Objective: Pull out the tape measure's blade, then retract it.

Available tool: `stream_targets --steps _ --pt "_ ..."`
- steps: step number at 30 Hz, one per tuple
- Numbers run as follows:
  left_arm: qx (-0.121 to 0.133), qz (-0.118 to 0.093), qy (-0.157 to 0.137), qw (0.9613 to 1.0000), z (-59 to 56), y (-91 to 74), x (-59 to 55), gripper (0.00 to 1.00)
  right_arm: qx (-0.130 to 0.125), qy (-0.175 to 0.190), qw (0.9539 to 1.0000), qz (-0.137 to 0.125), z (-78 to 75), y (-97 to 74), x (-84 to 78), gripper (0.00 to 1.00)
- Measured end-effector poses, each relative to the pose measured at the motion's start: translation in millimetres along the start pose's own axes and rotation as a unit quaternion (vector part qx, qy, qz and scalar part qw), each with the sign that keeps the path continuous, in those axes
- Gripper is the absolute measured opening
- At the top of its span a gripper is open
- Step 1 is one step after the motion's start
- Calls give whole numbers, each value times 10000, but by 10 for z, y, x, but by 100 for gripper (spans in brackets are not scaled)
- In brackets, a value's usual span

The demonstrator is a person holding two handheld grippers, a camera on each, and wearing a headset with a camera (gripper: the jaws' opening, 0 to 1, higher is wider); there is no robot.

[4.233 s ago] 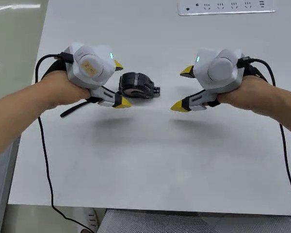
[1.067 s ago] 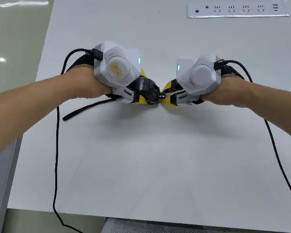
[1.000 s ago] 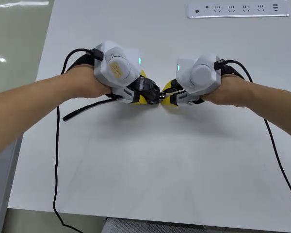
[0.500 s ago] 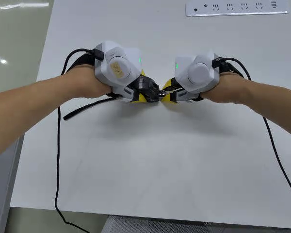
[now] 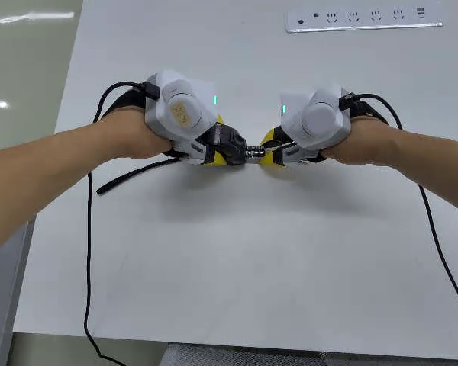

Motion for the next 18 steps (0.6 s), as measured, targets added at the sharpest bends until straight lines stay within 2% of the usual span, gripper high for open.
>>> stream_targets --steps 8,18 --pt "1 8 -10 10000 6 2 -2 35 17 61 10000 30 -27 -22 -89 12" --pt "3 57 15 10000 -4 -2 1 35 6 137 9999 84 25 -111 -135 12"
Point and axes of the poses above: the centre of the closed fingertips' face, and the gripper's own axes: y roughly forward along the fingers, z roughly to its left, x roughly out of its top, the point moved 9 cm from there along -y, roughly backward along the fingers, and after that the axes turned 14 degrees about -y, right-handed, at the moved point
